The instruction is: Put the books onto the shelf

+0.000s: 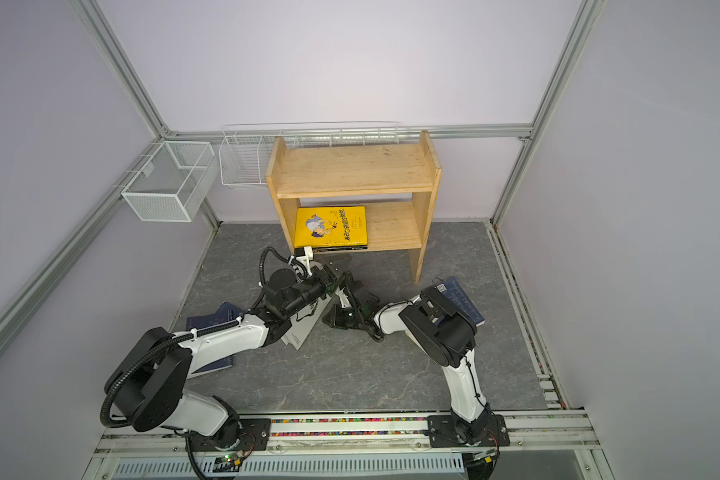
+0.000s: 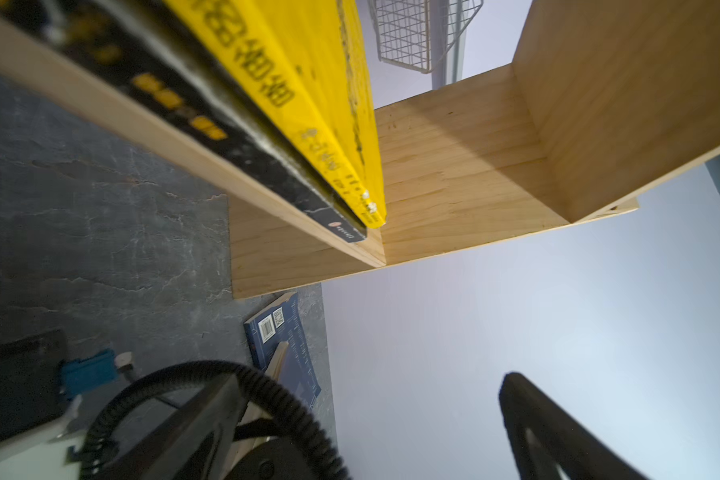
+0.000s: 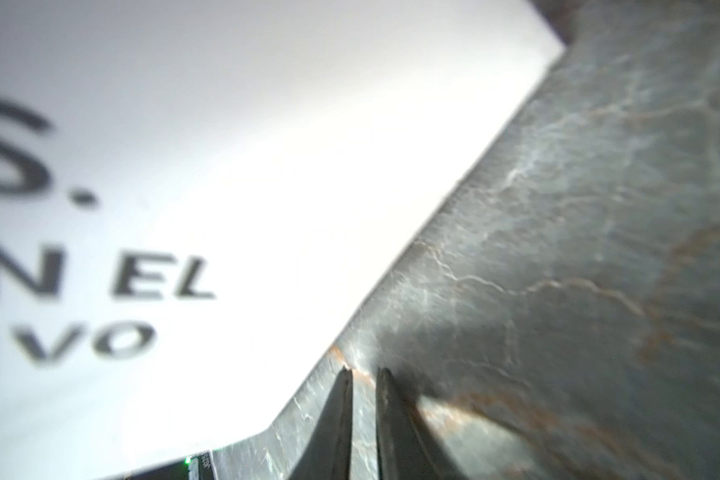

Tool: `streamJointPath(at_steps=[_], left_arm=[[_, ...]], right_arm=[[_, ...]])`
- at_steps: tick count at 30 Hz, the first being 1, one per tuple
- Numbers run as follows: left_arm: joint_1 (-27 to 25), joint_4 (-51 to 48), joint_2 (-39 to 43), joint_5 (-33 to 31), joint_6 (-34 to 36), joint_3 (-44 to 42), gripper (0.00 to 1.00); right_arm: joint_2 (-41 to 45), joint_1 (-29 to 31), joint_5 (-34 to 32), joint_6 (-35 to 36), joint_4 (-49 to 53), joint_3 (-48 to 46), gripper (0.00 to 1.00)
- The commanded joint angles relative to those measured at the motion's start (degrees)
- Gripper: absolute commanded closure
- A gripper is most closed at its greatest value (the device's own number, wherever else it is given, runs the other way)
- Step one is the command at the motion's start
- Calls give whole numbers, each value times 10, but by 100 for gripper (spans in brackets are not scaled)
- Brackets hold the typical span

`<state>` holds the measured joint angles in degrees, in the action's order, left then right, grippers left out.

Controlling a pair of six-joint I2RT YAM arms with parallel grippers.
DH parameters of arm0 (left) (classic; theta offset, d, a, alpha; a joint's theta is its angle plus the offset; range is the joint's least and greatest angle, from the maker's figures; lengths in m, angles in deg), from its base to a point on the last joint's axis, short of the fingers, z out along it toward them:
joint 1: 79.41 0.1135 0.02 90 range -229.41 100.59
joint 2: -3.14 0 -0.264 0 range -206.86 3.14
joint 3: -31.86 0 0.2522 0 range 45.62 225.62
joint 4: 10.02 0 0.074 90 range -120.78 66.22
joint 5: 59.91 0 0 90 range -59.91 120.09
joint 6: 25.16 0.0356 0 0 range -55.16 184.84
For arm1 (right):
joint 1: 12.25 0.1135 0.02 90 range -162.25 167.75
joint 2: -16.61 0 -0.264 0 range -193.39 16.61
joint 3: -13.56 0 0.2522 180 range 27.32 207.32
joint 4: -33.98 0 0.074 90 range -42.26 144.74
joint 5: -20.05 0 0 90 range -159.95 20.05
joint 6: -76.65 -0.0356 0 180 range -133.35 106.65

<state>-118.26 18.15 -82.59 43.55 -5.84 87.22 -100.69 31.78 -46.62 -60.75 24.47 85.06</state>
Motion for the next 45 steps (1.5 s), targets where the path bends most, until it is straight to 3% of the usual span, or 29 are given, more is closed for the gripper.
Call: streamJointPath(at_steps=[1,9,14,17,21,39,45], left_arm=[[2,11,16,6,9,-3,1],[16,-201,185,-40,162,23,0],[76,-492,312,-92,288,69,1],[154,-654,303,-10,408,126,1],[193,-796,236,-32,532,186,1],[214,-792,124,-43,599,182,1],[213,-746,80,-13,621,181,0]], right_arm=[[-34,-5,-17,-1,157,-35,83],[-38,-4,-21,-1,161,-19,82],[-36,-3,-22,-4,160,-9,82],[-37,-2,-16,-7,157,-4,82],[-38,2,-17,-6,160,5,81],[-50,12,-21,-16,156,18,80],[-52,12,-20,-15,156,22,80]])
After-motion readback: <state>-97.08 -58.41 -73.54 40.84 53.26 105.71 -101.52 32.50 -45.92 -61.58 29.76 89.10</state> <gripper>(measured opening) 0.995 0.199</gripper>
